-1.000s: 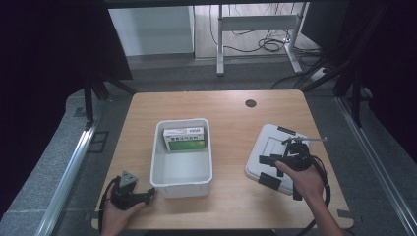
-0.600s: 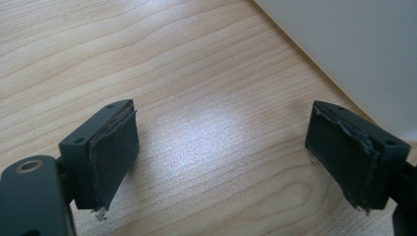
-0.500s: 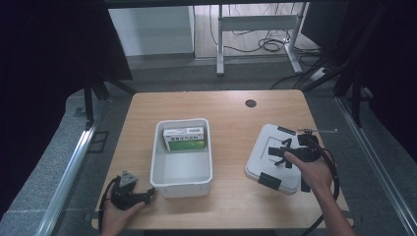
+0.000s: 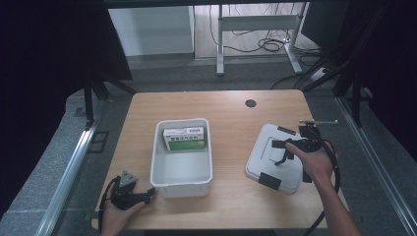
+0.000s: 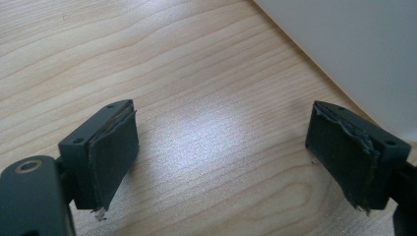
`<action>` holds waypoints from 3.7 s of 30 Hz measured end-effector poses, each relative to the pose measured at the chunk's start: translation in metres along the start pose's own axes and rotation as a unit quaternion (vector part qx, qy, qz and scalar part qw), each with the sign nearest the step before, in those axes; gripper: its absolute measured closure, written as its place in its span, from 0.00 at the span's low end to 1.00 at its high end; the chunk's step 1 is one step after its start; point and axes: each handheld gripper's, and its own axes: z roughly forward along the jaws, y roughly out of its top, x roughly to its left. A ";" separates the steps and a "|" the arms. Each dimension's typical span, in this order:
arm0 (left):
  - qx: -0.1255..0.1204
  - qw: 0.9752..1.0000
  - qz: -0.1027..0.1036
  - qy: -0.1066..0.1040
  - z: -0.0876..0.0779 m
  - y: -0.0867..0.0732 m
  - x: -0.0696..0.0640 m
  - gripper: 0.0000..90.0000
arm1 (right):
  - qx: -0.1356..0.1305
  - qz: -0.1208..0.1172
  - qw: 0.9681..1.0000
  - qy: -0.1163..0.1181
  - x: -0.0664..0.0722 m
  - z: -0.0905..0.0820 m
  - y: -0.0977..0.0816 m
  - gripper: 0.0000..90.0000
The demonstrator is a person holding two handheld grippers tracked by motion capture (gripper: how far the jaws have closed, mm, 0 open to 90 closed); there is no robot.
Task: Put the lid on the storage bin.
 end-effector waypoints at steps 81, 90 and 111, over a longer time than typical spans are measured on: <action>0.000 1.000 0.003 -0.003 -0.001 -0.001 0.000 0.14 | 0.113 0.203 0.968 -0.094 -0.034 0.029 0.021 0.95; -0.001 1.000 0.002 -0.003 -0.001 -0.001 0.000 0.14 | 0.099 0.193 0.973 -0.075 -0.027 0.011 0.026 0.95; -0.001 1.000 0.001 -0.002 -0.001 -0.001 0.001 0.14 | 0.075 0.170 0.982 -0.045 -0.008 -0.023 0.040 0.95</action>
